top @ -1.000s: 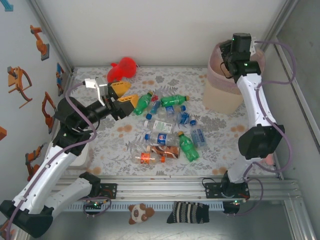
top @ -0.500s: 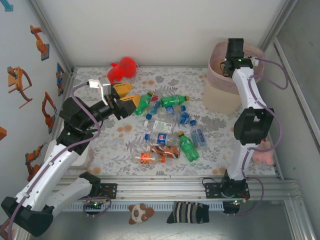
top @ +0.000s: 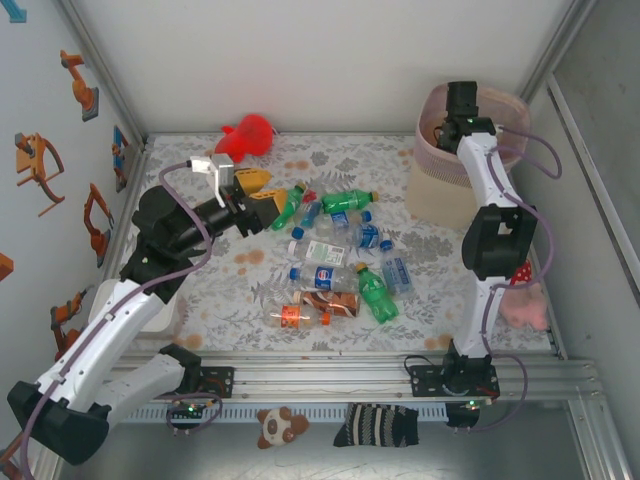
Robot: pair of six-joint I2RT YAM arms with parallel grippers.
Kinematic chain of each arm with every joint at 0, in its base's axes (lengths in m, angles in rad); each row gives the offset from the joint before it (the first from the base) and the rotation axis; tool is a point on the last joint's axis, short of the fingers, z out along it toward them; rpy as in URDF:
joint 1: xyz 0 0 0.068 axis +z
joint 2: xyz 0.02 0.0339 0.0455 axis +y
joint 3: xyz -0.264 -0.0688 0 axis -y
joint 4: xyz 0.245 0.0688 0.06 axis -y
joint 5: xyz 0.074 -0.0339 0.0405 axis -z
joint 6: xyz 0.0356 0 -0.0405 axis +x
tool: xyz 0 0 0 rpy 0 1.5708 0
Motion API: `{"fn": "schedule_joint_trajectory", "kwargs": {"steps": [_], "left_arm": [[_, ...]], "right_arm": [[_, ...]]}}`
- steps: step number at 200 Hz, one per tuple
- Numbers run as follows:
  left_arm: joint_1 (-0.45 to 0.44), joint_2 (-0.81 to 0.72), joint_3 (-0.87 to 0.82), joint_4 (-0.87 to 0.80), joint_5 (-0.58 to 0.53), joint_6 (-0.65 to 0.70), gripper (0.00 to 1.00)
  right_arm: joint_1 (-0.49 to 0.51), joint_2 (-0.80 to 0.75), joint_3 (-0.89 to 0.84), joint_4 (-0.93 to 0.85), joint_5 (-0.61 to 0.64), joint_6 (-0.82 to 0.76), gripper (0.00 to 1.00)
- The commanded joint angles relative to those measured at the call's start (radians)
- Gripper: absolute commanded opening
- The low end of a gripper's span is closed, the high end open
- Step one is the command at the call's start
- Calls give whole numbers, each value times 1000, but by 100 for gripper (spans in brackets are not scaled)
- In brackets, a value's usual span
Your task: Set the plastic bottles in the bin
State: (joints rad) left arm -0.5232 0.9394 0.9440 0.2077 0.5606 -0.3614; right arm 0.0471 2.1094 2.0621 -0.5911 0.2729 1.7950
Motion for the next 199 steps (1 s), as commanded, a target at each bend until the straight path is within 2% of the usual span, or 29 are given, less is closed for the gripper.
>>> {"fn": "schedule_joint_trajectory", "kwargs": {"steps": [1, 54, 127, 162, 199], "left_arm": [[-1, -6, 39, 9, -1, 8, 71], [-1, -13, 45, -22, -15, -6, 71], [-1, 39, 118, -255, -72, 66, 71], [0, 88, 177, -439, -199, 150, 70], [4, 191, 237, -599, -326, 235, 70]], "right_arm": [[-3, -48, 30, -32, 29, 25, 86], [-3, -151, 6, -40, 23, 15, 87], [-3, -303, -35, -42, -30, -76, 87], [-3, -348, -29, -38, -119, -291, 86], [-2, -395, -74, 42, -277, -641, 85]]}}
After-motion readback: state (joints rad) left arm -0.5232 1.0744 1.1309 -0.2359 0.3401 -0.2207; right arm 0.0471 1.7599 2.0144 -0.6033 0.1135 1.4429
